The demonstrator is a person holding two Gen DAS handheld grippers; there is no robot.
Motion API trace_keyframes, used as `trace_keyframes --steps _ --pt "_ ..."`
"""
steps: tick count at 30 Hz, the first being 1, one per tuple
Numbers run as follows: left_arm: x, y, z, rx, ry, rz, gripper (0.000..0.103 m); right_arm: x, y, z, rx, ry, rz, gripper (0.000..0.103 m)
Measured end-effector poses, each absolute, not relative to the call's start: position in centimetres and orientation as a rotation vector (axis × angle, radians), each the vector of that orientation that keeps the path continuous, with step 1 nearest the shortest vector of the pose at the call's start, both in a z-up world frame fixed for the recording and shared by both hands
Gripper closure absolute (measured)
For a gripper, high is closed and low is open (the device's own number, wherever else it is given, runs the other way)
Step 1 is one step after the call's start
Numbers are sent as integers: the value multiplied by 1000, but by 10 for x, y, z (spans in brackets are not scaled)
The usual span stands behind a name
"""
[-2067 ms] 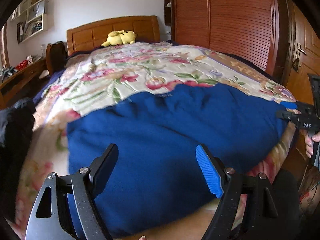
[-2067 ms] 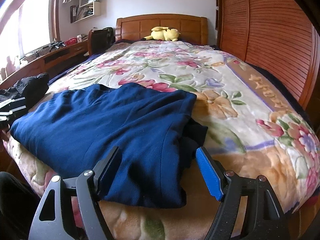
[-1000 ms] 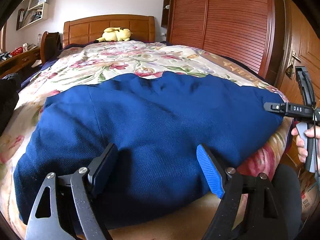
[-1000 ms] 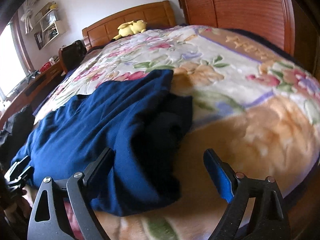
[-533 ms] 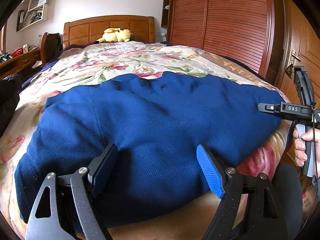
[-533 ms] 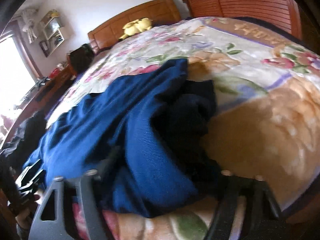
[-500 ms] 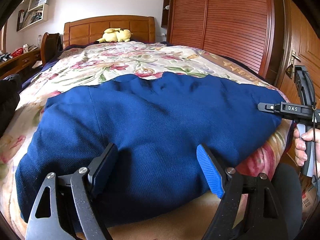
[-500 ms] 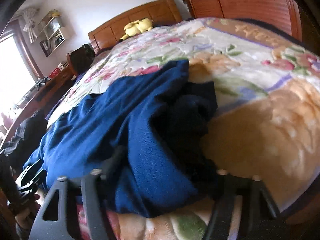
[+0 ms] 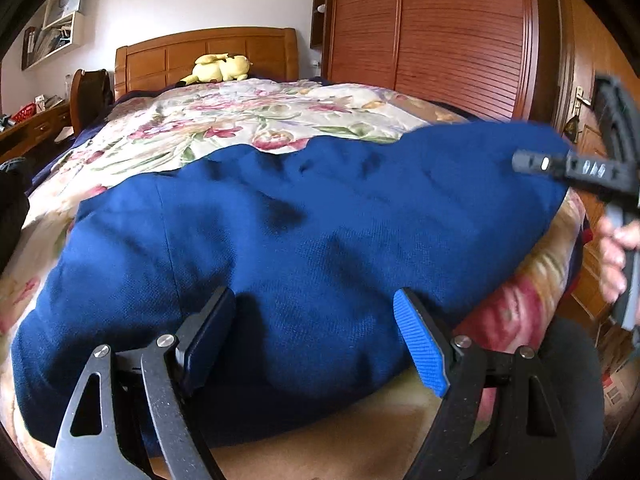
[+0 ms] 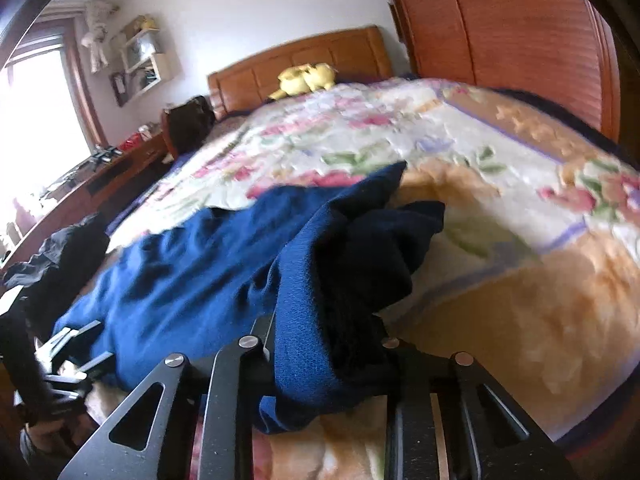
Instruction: Fold large clothes
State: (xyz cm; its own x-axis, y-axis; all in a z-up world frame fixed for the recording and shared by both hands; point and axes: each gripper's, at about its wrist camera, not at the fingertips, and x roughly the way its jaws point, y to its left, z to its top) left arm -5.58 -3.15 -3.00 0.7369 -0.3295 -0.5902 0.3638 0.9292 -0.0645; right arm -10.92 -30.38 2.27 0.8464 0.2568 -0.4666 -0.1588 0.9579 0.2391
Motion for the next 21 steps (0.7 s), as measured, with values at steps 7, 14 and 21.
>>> trace_keyframes --steps 7,14,21 --pt "-70 -22 -17 62 630 -390 21 -116 -267 62 100 425 297 80" --pt "-100 39 25 16 554 -305 21 -109 -210 85 -5 371 415 81" --pt "-133 113 49 7 502 -136 21 -108 -130 100 -111 312 581 81"
